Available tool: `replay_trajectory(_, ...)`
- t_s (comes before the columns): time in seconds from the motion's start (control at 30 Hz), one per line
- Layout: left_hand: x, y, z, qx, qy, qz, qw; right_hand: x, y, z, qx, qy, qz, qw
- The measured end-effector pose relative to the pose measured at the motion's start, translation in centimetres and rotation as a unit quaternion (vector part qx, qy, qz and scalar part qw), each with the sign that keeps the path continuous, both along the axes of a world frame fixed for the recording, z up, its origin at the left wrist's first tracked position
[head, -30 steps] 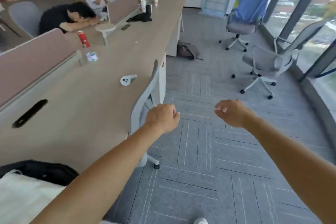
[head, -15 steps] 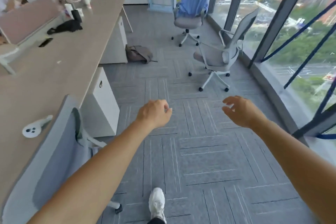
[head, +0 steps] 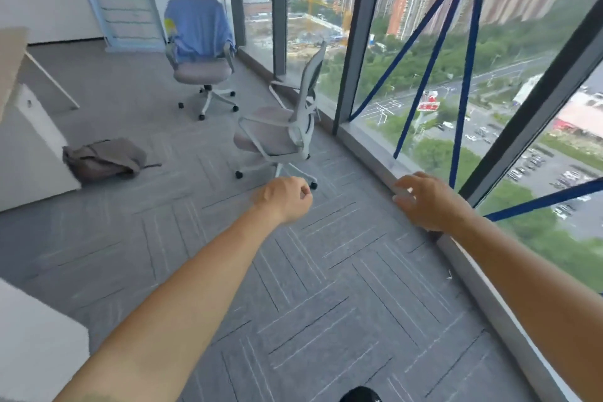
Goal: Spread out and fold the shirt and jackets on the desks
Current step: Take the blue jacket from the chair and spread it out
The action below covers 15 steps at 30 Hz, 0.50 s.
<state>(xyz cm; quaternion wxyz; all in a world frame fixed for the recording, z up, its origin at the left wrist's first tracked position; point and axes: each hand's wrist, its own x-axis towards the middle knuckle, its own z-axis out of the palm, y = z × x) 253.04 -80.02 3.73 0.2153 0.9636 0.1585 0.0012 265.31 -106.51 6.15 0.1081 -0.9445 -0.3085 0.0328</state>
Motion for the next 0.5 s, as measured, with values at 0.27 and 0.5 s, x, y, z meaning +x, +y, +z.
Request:
replay_trajectory(0.27,19.0,5.9,-2.2,0.006,0.018,-0.015,1.000,17.0,2.8,-2.1,0.003,-0.001,-0.046,0.999)
replay_trajectory(0.5,36.7,10.2,-0.6,-0.018,-0.017,0.013,1.000,35.7,9.8,-0.2,0.018,-0.007,-0.012,1.000)
